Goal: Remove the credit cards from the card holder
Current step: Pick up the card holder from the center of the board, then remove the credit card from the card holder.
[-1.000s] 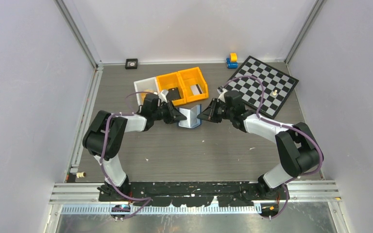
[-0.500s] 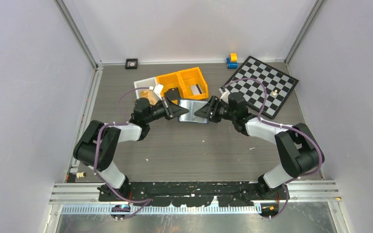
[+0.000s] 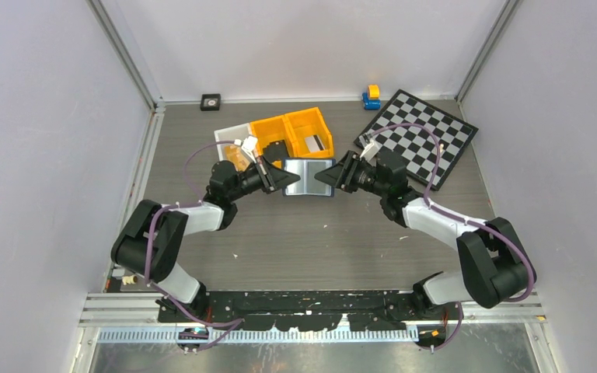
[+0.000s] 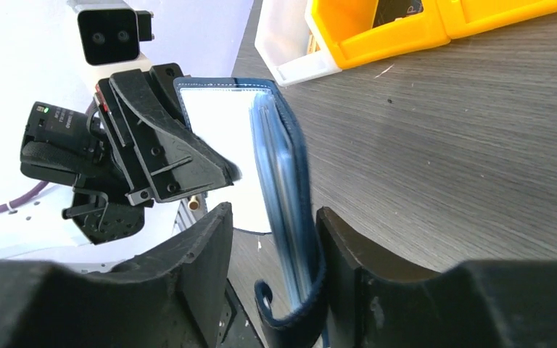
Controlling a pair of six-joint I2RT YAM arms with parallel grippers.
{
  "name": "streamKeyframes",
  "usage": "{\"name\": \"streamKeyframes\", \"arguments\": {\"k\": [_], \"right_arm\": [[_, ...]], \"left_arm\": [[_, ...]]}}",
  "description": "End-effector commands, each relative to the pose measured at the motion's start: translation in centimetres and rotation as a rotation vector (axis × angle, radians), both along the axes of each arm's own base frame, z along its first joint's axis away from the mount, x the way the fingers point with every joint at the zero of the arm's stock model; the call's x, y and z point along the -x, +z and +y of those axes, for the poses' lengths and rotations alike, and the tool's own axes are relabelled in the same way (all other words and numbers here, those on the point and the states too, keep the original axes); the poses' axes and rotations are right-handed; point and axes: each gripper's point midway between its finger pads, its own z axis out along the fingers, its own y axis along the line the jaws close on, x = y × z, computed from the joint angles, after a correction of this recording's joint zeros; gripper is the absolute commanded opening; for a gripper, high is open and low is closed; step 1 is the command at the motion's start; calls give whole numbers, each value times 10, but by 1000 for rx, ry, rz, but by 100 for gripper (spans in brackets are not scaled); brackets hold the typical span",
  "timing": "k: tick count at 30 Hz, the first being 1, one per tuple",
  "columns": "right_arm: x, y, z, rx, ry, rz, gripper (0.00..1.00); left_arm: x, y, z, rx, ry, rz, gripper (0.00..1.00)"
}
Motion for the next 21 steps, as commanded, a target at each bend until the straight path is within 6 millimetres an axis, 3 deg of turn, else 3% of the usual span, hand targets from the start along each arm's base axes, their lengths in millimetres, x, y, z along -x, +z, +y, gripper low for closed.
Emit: {"name": "streamKeyframes", "arguments": {"k": [1,3,6,9,11,13,18,21], "right_arm": [[-3,18,-3,-12,-22,-76,46],[-4,17,-3,-11,-16,-71,39],[-4,17,-2,-12,-12,-68,38],[-3,18,-2,-15,-8,-72,59],[-2,19,-2,-16,-14,-75,63],[-2,20,-3,-16,-15,-77,60],[-3,18,0,-22,-2,-66,43],[-2,19,1,-26,4,-68,43]], "left_arm": [[-2,29,5,22,29,-118,0],[-2,28,5,24,26,-112,0],[-3,26,4,25,26,-105,0],[-7,20,6,13,37,-79,0],[-11,12,8,0,55,-46,0],[-14,9,11,6,65,-31,0],[-15,9,13,18,68,-27,0],[-16,6,15,14,72,-18,0]]}}
